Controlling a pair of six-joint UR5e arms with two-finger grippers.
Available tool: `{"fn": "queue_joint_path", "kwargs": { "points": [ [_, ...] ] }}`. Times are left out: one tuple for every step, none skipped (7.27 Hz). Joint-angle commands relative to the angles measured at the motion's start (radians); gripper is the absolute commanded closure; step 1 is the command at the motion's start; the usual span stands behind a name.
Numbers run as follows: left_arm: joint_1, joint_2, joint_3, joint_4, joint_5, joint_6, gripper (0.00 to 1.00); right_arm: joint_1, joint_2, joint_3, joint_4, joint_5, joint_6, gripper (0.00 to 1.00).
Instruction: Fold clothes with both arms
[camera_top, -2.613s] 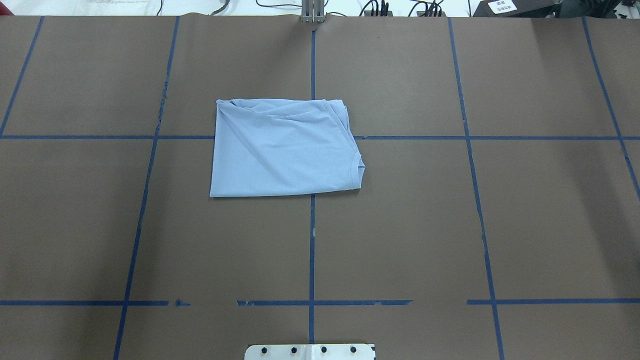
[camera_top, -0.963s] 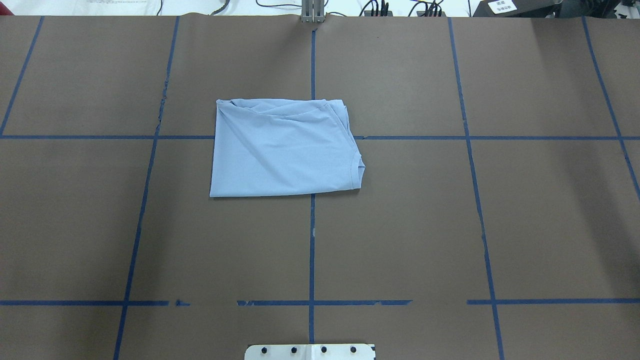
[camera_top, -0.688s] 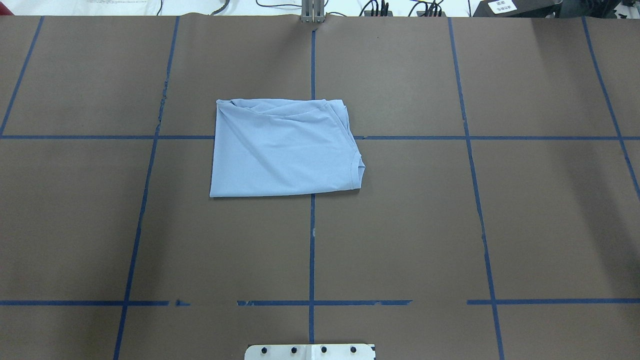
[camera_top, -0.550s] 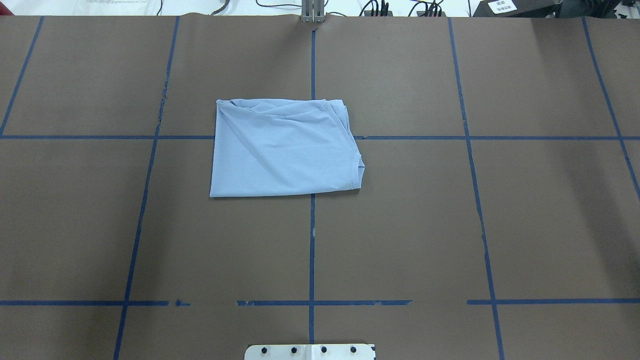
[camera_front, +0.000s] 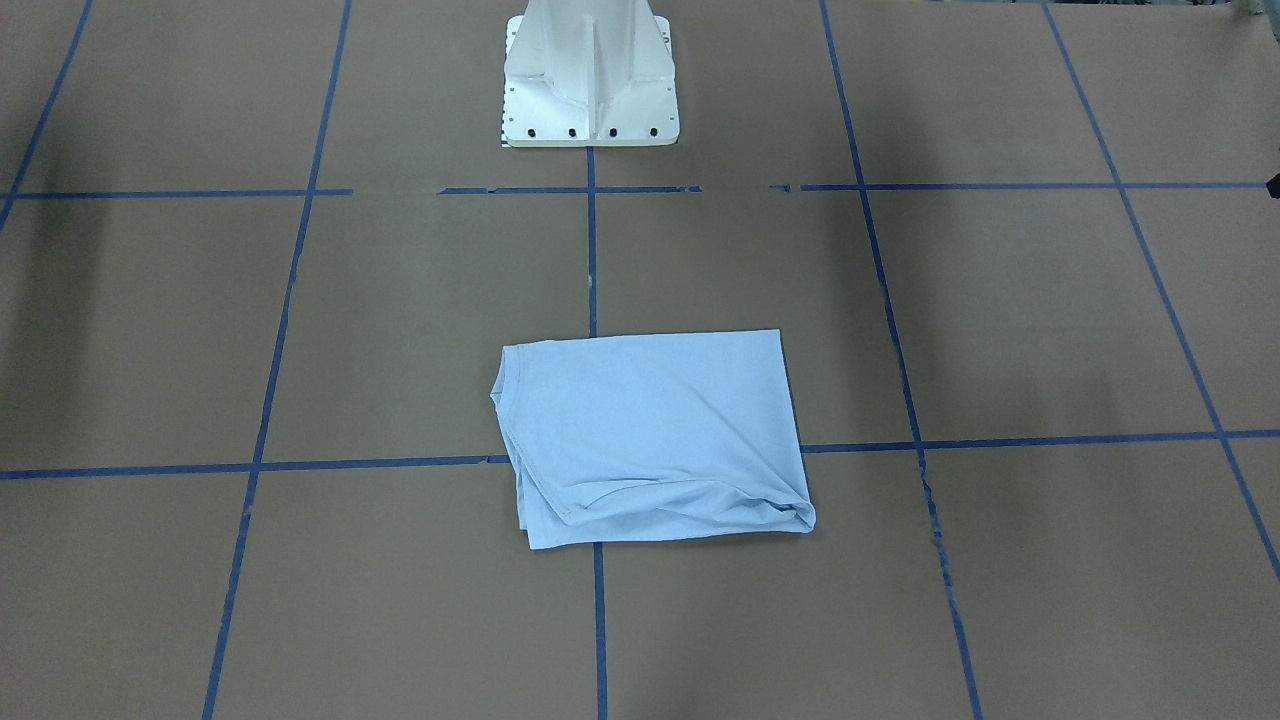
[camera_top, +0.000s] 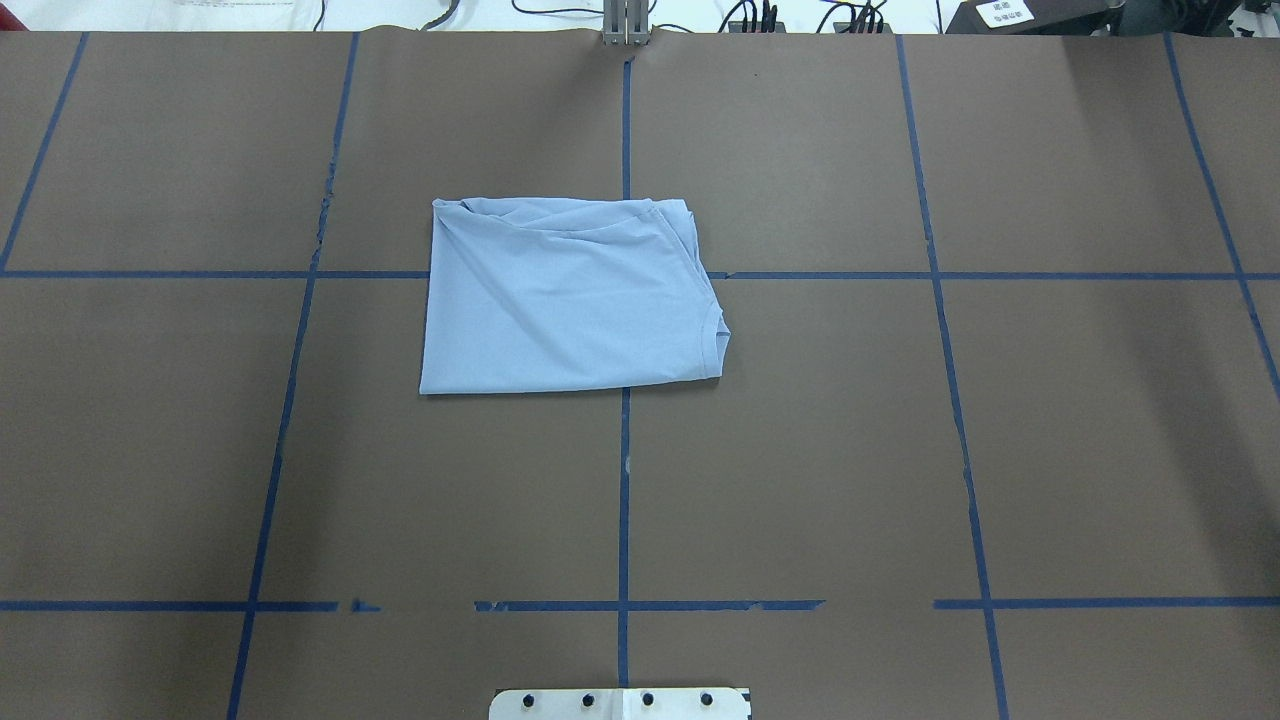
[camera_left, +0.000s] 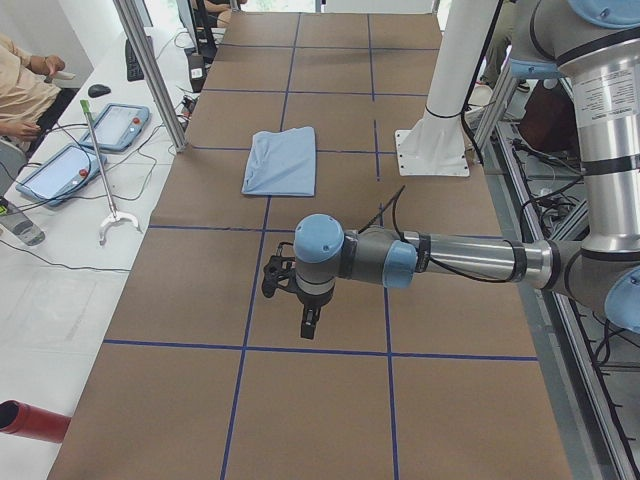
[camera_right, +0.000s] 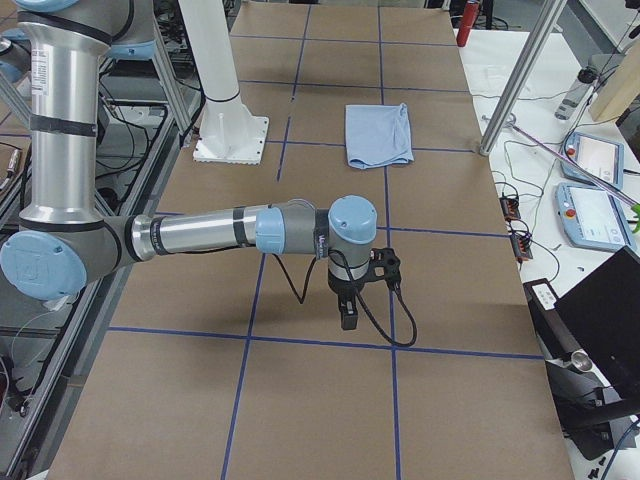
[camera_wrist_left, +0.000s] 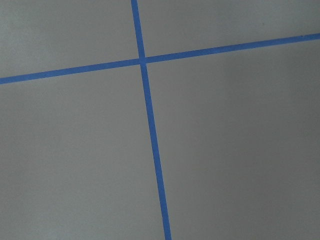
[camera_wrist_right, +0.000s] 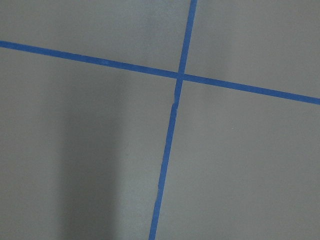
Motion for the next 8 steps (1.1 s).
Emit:
{"fn": "queue_joint_path", "kwargs": {
  "points": [
    [0.000, 0.001, 0.000, 0.000, -0.001, 0.000, 0.00, 0.000, -0.002, 0.001, 0.001, 0.000, -0.001, 0.00],
    [0.000, -0.001, 0.000, 0.000, -0.001, 0.000, 0.00, 0.000, -0.002, 0.001, 0.001, 0.000, 0.000, 0.00],
    [0.000, -0.001, -0.005, 0.000, -0.001, 0.000, 0.00, 0.000, -0.002, 0.000, 0.001, 0.000, 0.000, 0.00],
    [0.000, -0.001, -0.008, 0.000, -0.001, 0.000, 0.00, -0.002, -0.002, 0.000, 0.001, 0.000, 0.000, 0.00],
    [0.000, -0.004, -0.008, -0.001, -0.001, 0.000, 0.00, -0.002, -0.002, 0.000, 0.001, 0.000, 0.000, 0.00],
    [0.000, -0.004, -0.009, -0.001, -0.001, 0.001, 0.00, -0.002, -0.002, 0.000, 0.001, -0.001, -0.001, 0.00],
    [0.000, -0.007, -0.009, -0.003, -0.001, 0.003, 0.00, -0.002, -0.002, 0.000, 0.001, -0.002, -0.001, 0.00],
    [0.000, -0.007, -0.009, -0.021, -0.001, 0.002, 0.00, -0.002, -0.002, 0.000, 0.001, -0.002, -0.001, 0.00]
  ]
}}
